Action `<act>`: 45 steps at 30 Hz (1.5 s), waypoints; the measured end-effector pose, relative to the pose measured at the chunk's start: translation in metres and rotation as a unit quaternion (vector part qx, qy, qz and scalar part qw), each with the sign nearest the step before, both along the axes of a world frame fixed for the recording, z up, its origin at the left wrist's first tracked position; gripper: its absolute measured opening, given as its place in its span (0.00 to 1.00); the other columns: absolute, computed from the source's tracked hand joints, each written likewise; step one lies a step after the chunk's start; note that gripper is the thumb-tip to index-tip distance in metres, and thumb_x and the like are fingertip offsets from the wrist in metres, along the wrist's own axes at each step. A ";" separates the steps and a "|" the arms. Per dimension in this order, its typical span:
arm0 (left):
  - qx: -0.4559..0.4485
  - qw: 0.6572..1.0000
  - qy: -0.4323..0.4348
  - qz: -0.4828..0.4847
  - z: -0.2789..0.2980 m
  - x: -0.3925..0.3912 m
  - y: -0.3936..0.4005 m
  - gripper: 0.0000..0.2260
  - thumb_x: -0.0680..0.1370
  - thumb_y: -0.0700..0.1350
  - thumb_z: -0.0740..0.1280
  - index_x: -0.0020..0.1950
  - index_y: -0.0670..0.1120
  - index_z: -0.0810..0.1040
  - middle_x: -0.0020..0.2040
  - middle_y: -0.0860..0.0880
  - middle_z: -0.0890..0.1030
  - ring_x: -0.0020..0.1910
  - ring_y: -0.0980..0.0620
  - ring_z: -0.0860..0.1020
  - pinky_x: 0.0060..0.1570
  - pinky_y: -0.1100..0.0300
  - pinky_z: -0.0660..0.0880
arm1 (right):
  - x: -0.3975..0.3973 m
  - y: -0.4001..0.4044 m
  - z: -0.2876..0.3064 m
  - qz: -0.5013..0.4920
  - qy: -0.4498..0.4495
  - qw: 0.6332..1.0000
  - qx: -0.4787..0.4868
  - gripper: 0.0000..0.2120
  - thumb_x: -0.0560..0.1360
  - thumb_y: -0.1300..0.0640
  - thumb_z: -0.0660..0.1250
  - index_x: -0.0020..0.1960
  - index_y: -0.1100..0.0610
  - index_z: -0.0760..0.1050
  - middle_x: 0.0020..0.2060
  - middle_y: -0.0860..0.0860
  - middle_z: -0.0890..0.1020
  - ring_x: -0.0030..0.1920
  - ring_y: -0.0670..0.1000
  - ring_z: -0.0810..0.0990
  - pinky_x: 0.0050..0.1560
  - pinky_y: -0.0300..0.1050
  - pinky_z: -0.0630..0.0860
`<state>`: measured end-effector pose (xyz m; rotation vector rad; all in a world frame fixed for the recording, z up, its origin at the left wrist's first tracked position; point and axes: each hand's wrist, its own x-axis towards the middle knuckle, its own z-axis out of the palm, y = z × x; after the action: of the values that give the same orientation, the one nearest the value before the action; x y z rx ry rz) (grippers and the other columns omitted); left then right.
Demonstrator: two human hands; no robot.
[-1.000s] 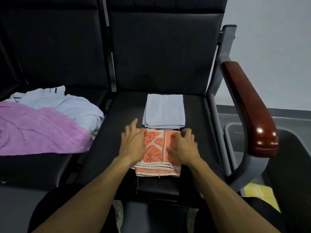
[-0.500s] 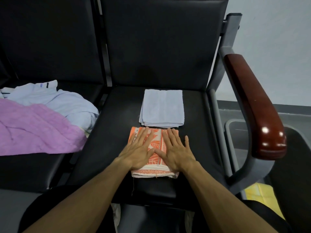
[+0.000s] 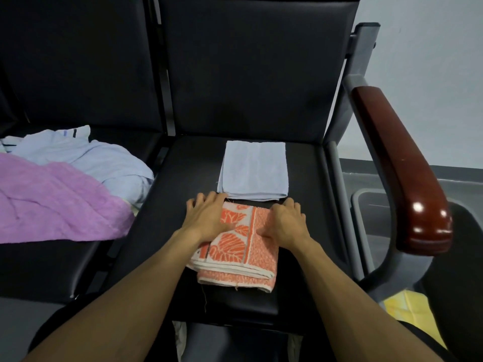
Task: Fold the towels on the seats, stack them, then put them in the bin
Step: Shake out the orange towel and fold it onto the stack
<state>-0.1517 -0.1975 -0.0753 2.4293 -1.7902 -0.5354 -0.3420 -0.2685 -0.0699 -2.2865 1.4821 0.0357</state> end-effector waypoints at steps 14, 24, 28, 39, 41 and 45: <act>-0.161 0.934 0.278 0.155 0.056 0.017 -0.026 0.11 0.78 0.39 0.70 0.52 0.48 0.69 0.46 0.48 0.81 0.41 0.51 0.84 0.34 0.59 0.81 | 0.009 -0.024 0.047 -0.095 -0.389 0.916 0.022 0.12 0.79 0.70 0.59 0.56 0.57 0.63 0.40 0.48 0.77 0.35 0.42 0.76 0.30 0.29 0.71; -0.195 0.976 0.090 0.044 0.039 0.023 -0.119 0.20 0.82 0.46 0.65 0.73 0.48 0.68 0.75 0.49 0.62 0.73 0.47 0.62 0.73 0.47 0.63 | 0.063 -0.110 0.040 -0.044 -0.176 0.975 -0.131 0.27 0.82 0.47 0.60 0.78 0.52 0.59 0.80 0.55 0.52 0.80 0.57 0.48 0.76 0.66 0.51; -0.095 0.990 0.107 0.017 -0.008 0.024 -0.115 0.29 0.85 0.56 0.55 0.83 0.56 0.45 0.83 0.55 0.40 0.81 0.48 0.41 0.79 0.43 0.44 | 0.058 -0.108 -0.010 0.037 -0.083 0.994 -0.063 0.32 0.83 0.39 0.51 0.82 0.48 0.44 0.81 0.50 0.39 0.79 0.52 0.34 0.75 0.69 0.42; -0.053 0.996 0.070 0.025 0.001 0.023 -0.095 0.33 0.85 0.50 0.56 0.81 0.58 0.37 0.82 0.54 0.34 0.81 0.41 0.38 0.79 0.42 0.39 | 0.076 -0.095 0.011 0.057 0.062 0.990 -0.116 0.29 0.84 0.49 0.51 0.81 0.56 0.47 0.80 0.59 0.45 0.80 0.60 0.41 0.73 0.75 0.45; -0.063 0.995 0.067 0.046 0.009 0.030 -0.065 0.33 0.83 0.49 0.59 0.82 0.55 0.42 0.83 0.49 0.40 0.81 0.40 0.41 0.79 0.42 0.42 | 0.091 -0.072 0.025 0.082 0.029 0.986 -0.143 0.29 0.81 0.51 0.59 0.79 0.56 0.55 0.80 0.58 0.49 0.80 0.60 0.45 0.75 0.70 0.46; -0.082 0.989 -0.007 0.126 0.027 0.078 0.008 0.29 0.82 0.51 0.62 0.81 0.49 0.55 0.81 0.44 0.54 0.80 0.41 0.52 0.78 0.43 0.49 | 0.149 -0.002 0.026 0.194 -0.036 0.976 -0.094 0.24 0.81 0.50 0.61 0.75 0.53 0.63 0.79 0.54 0.55 0.79 0.56 0.48 0.76 0.63 0.50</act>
<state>-0.0738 -0.1895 -0.0486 2.4954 -1.4364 -0.3339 -0.1929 -0.2705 -0.0440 -2.6681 1.0215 -0.0785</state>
